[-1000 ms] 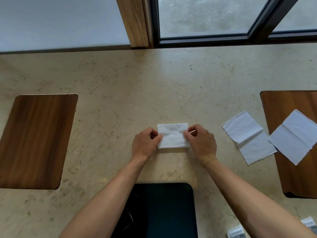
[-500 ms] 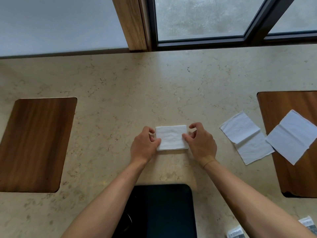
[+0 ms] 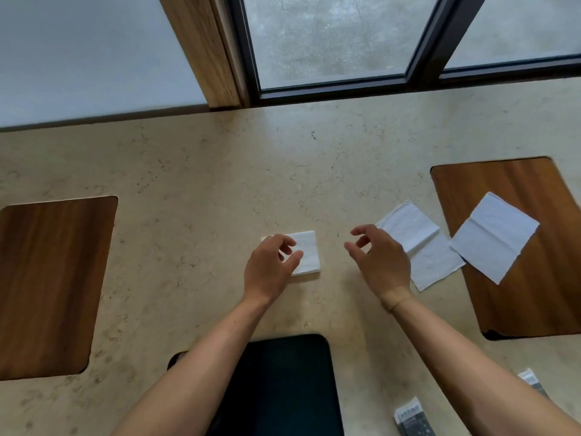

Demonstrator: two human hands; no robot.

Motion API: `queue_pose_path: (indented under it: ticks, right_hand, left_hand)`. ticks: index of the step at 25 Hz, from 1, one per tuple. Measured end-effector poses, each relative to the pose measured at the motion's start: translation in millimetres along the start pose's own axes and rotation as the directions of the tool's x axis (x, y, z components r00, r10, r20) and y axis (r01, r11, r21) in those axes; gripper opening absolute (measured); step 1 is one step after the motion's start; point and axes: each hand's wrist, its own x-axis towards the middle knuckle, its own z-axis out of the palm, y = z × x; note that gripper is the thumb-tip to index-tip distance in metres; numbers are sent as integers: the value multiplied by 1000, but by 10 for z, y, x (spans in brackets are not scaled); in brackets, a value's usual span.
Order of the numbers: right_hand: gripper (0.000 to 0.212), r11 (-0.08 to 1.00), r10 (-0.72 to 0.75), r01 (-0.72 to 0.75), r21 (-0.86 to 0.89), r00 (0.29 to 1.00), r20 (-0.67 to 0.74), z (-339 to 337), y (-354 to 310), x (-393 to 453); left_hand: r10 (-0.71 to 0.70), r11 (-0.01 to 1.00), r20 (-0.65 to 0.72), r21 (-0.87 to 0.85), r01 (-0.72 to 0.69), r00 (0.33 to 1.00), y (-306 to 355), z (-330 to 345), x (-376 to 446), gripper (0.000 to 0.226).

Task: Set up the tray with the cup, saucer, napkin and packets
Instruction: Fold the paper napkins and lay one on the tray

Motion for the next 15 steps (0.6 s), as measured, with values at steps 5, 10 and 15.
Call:
queue_pose_path:
  ticks: [5, 10, 15]
  right_hand:
    - [24, 999, 36, -37, -26, 999, -34, -371, 408, -6]
    - [24, 990, 35, -43, -133, 997, -62, -699, 833, 80]
    - [35, 936, -62, 59, -346, 998, 1, -794, 1193, 235]
  left_hand:
    - [87, 996, 72, -40, -84, 994, 392, 369, 22, 13]
    - [152, 987, 134, 34, -158, 979, 789, 767, 67, 18]
    - [248, 937, 181, 206, -283, 952, 1059, 1192, 64, 28]
